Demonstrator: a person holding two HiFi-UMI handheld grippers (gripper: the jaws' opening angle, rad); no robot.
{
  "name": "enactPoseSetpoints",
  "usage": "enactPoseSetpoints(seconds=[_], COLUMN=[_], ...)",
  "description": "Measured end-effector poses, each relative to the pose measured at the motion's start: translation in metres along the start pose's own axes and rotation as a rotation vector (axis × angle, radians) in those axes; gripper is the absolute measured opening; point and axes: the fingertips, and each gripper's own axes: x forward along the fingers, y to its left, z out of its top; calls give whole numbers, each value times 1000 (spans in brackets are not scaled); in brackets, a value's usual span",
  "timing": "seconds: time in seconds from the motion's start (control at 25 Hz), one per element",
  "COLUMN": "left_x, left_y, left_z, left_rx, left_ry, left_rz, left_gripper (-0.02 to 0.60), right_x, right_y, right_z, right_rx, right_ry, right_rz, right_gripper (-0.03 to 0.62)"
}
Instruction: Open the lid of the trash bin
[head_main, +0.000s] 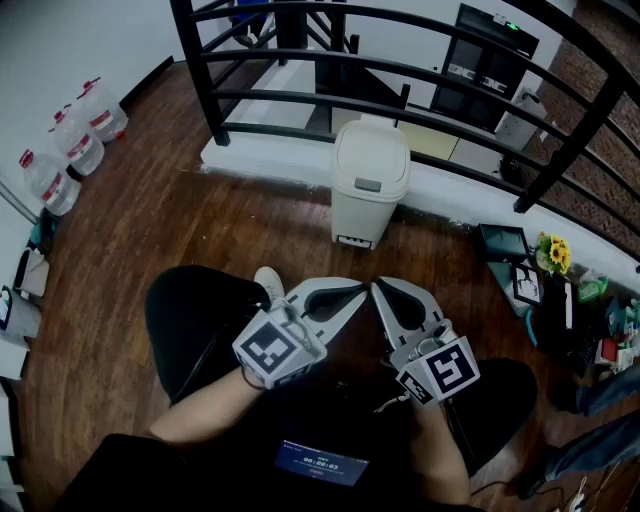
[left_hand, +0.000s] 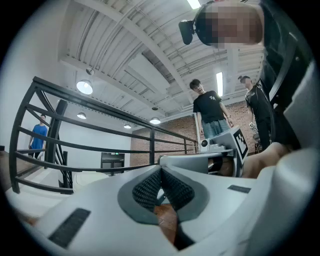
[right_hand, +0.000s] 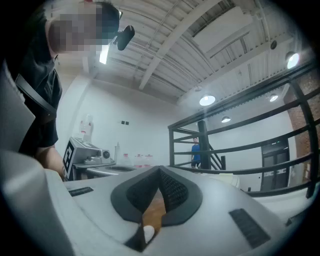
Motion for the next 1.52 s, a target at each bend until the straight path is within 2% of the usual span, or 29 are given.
enactPoseSetpoints(seconds=[0.28, 0.44, 0.88, 1.12, 1.24, 1.36, 1.52], left_x=[41, 56, 62, 58, 64, 79, 105], left_y=[83, 113, 152, 159, 168, 187, 224], left_z=[-9, -15, -11, -25, -31, -38, -59], left_rx=[-103, -83, -35, -49, -20, -47, -76], left_ry=[-24, -3, -13, 12, 1, -15, 4], left_rz=[42, 49, 123, 121, 119, 129, 150], left_gripper=[37, 37, 37, 37, 37, 37, 37], right_x=[63, 90, 113, 116, 118, 126, 144], right_y=[-71, -104, -112, -103, -116, -140, -173], right_z=[-10, -17, -4, -28, -35, -47, -67], right_rx=[15, 75, 109, 9, 29, 55, 80], right_ry=[9, 1, -34, 24, 16, 9, 13], right_rz=[-65, -104, -161, -158, -177, -197, -187], right_gripper=[3, 3, 3, 3, 3, 3, 2])
